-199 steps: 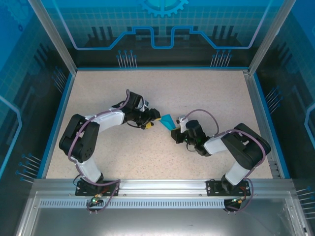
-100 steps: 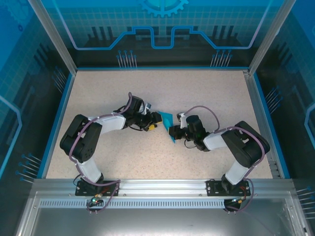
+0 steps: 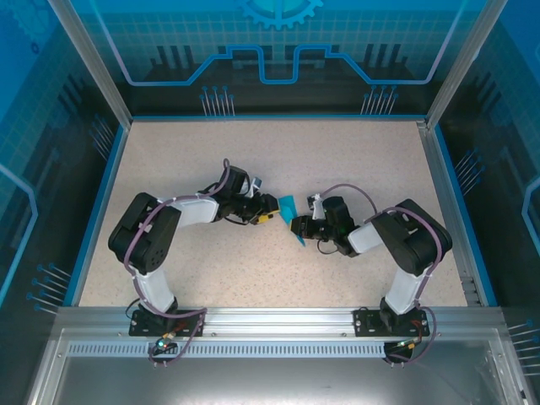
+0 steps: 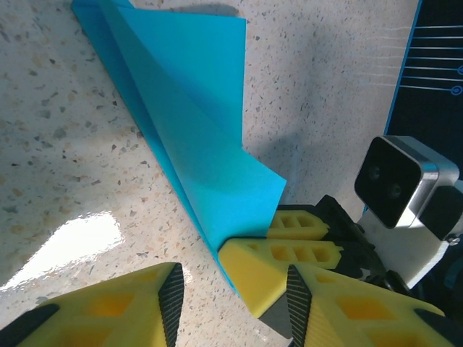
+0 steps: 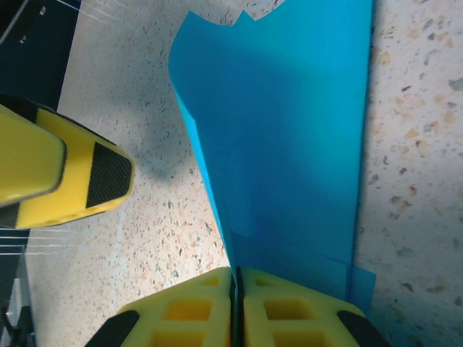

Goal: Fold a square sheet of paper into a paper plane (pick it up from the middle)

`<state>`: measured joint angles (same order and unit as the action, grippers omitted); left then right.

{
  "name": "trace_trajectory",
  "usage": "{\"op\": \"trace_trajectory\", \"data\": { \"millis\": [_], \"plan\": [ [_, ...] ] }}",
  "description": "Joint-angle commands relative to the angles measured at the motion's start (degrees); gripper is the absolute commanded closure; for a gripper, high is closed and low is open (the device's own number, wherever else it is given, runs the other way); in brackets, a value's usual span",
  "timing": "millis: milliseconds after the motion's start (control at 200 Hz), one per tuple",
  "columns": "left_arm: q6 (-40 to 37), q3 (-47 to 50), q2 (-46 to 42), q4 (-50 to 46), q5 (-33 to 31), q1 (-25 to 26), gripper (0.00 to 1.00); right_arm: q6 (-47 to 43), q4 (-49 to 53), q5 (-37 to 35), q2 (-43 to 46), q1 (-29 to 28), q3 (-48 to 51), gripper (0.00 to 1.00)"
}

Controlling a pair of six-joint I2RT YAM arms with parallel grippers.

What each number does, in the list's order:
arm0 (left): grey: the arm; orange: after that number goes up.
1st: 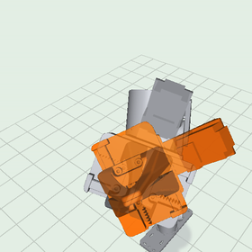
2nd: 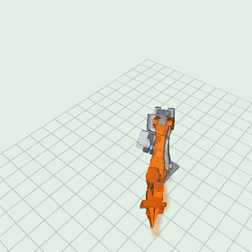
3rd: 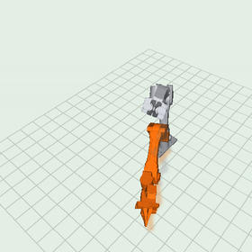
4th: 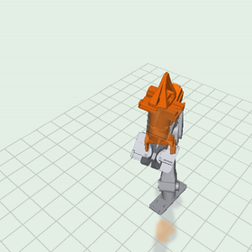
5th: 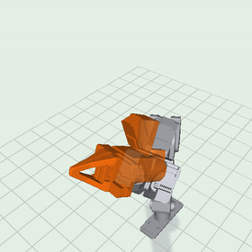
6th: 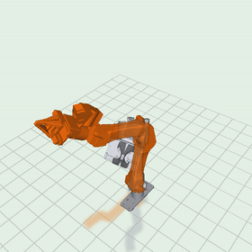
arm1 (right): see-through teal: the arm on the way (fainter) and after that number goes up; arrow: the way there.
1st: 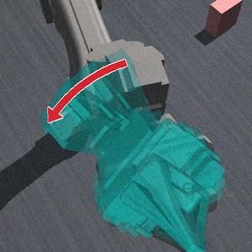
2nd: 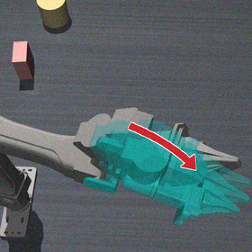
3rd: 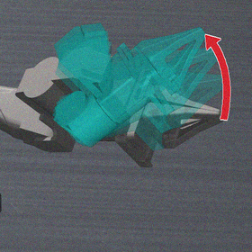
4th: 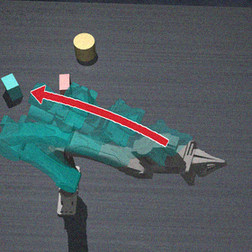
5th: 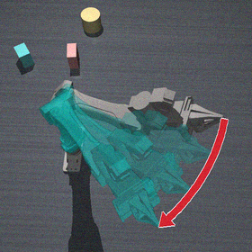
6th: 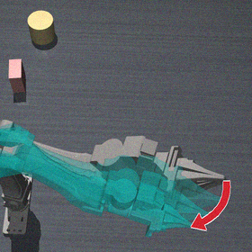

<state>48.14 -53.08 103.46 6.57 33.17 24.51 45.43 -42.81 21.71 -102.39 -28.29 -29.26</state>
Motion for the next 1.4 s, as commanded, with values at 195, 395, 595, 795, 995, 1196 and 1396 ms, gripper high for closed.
{"op": "trace_trajectory", "data": {
  "millis": [195,395,595,795,995,1196,1396],
  "plan": [
    [-0.3,-1.0,2.3,2.1,2.3,0.5,0.58,6.6,-2.0,6.2,-2.0,3.4,-1.0,0.91],
    [-0.7,-2.4,3.8,2.9,2.9,0.8,0.64,9.3,-1.1,7.5,-2.8,4.3,-1.4,0.91],
    [-1.2,-3.2,5.0,3.3,3.5,1.2,0.67,12.4,-1.2,9.4,-4.1,5.3,-1.8,0.91],
    [-2.1,-3.5,5.6,3.5,3.5,1.2,0.69,14.9,-0.9,11.2,-4.4,6.3,-2.4,0.92],
    [-2.5,-4.4,6.9,4.2,4.2,1.3,0.72,17.2,-0.7,12.8,-5.8,6.8,-3.1,0.92],
    [-2.8,-5.9,8.6,4.6,5.7,1.4,0.73,19.7,-0.4,13.2,-7.2,7.5,-3.3,0.91],
    [-3.4,-7.2,10.2,4.3,5.9,1.5,0.74,21.8,-0.6,13.6,-8.5,8.0,-3.4,0.91]
  ]
}}
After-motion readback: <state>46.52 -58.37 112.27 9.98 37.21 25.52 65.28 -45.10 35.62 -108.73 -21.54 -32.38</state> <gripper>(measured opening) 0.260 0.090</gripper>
